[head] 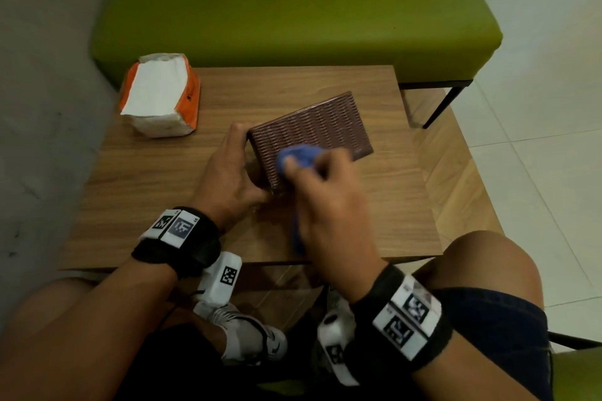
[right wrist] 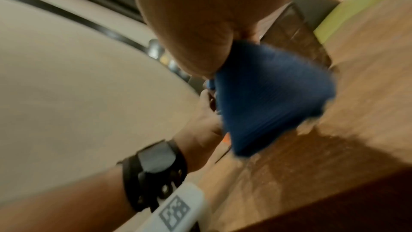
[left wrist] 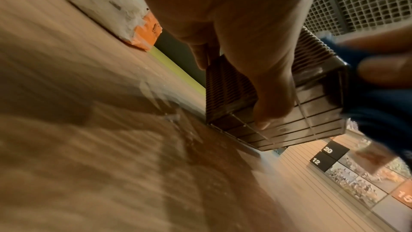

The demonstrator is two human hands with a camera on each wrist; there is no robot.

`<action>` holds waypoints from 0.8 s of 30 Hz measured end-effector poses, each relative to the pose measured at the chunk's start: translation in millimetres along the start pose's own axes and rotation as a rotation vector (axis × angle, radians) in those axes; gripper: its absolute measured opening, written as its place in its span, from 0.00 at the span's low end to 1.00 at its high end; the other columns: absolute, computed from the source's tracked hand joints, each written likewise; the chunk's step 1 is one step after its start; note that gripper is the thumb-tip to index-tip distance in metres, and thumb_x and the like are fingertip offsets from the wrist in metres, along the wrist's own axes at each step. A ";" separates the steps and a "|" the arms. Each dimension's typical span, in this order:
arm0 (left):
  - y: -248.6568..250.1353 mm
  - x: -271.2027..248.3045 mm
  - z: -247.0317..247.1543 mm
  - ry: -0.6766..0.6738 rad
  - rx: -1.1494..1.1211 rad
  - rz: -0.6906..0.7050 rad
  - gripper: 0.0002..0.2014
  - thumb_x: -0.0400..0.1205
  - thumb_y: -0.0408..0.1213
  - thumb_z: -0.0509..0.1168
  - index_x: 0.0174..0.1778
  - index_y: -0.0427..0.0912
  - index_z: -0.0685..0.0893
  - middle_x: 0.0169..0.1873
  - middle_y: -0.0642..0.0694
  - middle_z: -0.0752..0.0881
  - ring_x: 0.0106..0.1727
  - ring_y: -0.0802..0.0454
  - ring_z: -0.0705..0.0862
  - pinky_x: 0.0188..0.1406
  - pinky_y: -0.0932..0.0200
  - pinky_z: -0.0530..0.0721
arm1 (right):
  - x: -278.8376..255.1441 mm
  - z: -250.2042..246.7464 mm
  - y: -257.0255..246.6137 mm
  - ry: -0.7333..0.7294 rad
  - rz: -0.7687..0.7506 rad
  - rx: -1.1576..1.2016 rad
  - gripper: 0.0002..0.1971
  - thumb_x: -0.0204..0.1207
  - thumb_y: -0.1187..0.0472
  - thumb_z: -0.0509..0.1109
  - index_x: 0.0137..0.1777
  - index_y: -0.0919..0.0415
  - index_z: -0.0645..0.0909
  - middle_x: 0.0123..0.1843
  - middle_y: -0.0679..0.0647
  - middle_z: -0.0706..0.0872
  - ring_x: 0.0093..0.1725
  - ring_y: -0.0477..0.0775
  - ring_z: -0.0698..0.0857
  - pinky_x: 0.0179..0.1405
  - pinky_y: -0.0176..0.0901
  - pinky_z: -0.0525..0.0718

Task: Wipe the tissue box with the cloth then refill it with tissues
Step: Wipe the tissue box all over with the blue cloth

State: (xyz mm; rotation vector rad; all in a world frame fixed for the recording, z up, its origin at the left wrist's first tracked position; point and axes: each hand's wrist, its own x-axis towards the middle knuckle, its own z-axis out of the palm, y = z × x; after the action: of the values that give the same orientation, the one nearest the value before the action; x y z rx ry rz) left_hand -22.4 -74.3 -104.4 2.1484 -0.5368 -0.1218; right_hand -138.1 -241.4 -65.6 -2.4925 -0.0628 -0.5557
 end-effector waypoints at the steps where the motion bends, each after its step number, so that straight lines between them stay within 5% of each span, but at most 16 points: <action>1: -0.9 0.0 0.0 0.001 -0.007 0.011 0.44 0.65 0.38 0.90 0.75 0.51 0.74 0.65 0.59 0.83 0.63 0.73 0.82 0.59 0.82 0.75 | -5.5 1.4 -4.7 -0.070 -0.072 -0.001 0.17 0.89 0.65 0.68 0.75 0.65 0.85 0.58 0.60 0.77 0.52 0.53 0.77 0.46 0.39 0.76; 4: -0.3 -1.1 0.4 0.006 0.036 0.036 0.47 0.64 0.40 0.91 0.77 0.46 0.74 0.67 0.54 0.83 0.64 0.67 0.81 0.61 0.82 0.73 | 9.8 -9.2 25.1 0.030 0.001 0.027 0.16 0.87 0.66 0.69 0.72 0.63 0.88 0.55 0.58 0.77 0.51 0.52 0.77 0.47 0.40 0.77; 7: 2.2 -1.6 3.3 0.015 0.065 0.039 0.47 0.64 0.42 0.91 0.76 0.48 0.73 0.68 0.55 0.79 0.61 0.78 0.76 0.60 0.86 0.70 | 30.6 -21.7 46.7 0.301 0.247 0.046 0.13 0.86 0.68 0.70 0.67 0.62 0.90 0.55 0.55 0.76 0.50 0.45 0.75 0.48 0.34 0.77; 9: 1.7 -2.2 4.6 0.020 0.042 0.024 0.45 0.64 0.40 0.91 0.73 0.51 0.73 0.66 0.56 0.81 0.61 0.82 0.77 0.58 0.84 0.72 | 29.8 -12.1 21.8 0.194 0.172 0.012 0.13 0.87 0.66 0.70 0.68 0.61 0.89 0.56 0.56 0.77 0.51 0.48 0.76 0.47 0.41 0.80; 12: -0.3 -2.7 1.3 0.010 -0.010 0.001 0.40 0.68 0.37 0.87 0.73 0.49 0.75 0.63 0.51 0.85 0.60 0.69 0.84 0.53 0.76 0.80 | 20.2 -0.1 -10.0 -0.056 -0.101 0.000 0.14 0.86 0.66 0.71 0.69 0.63 0.88 0.57 0.61 0.78 0.52 0.55 0.78 0.44 0.47 0.81; 15: -1.9 -3.3 0.1 0.025 0.022 0.035 0.43 0.65 0.41 0.91 0.72 0.52 0.74 0.66 0.49 0.85 0.64 0.57 0.85 0.59 0.64 0.83 | 46.2 -9.8 25.8 0.123 0.034 0.013 0.13 0.84 0.67 0.69 0.65 0.62 0.90 0.54 0.61 0.79 0.51 0.57 0.80 0.45 0.55 0.82; 17: -1.7 -4.5 3.5 0.033 0.044 0.045 0.47 0.64 0.42 0.92 0.72 0.59 0.70 0.68 0.50 0.83 0.66 0.61 0.82 0.60 0.74 0.78 | 58.7 -18.7 39.4 0.284 0.183 0.034 0.14 0.84 0.67 0.68 0.64 0.61 0.91 0.54 0.59 0.79 0.49 0.55 0.80 0.46 0.54 0.83; 19: -2.5 -5.2 5.8 0.038 0.022 0.045 0.46 0.65 0.40 0.91 0.72 0.59 0.70 0.67 0.49 0.83 0.65 0.60 0.82 0.60 0.77 0.77 | 55.0 -12.3 18.2 0.196 0.121 0.031 0.13 0.85 0.66 0.68 0.64 0.61 0.90 0.55 0.57 0.77 0.50 0.54 0.79 0.46 0.50 0.83; 22: -3.3 -5.7 4.2 0.030 -0.025 0.044 0.40 0.69 0.38 0.87 0.74 0.51 0.74 0.67 0.47 0.84 0.64 0.54 0.85 0.62 0.62 0.82 | 37.6 -0.6 -15.1 -0.042 -0.095 0.030 0.12 0.87 0.65 0.68 0.65 0.63 0.89 0.55 0.60 0.76 0.51 0.55 0.77 0.44 0.47 0.80; 24: -6.8 -5.6 2.3 0.023 0.009 0.069 0.43 0.67 0.38 0.90 0.75 0.49 0.74 0.68 0.46 0.83 0.65 0.57 0.83 0.63 0.72 0.77 | 45.2 -4.4 1.3 0.007 -0.066 0.016 0.13 0.87 0.63 0.67 0.65 0.62 0.89 0.55 0.59 0.77 0.51 0.54 0.77 0.45 0.44 0.78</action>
State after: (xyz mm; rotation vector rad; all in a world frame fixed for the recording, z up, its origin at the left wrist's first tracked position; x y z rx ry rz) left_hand -25.8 -70.3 -111.7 2.1345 -0.5980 -0.0567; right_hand -98.3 -248.3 -44.8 -2.4803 -0.1467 -0.5894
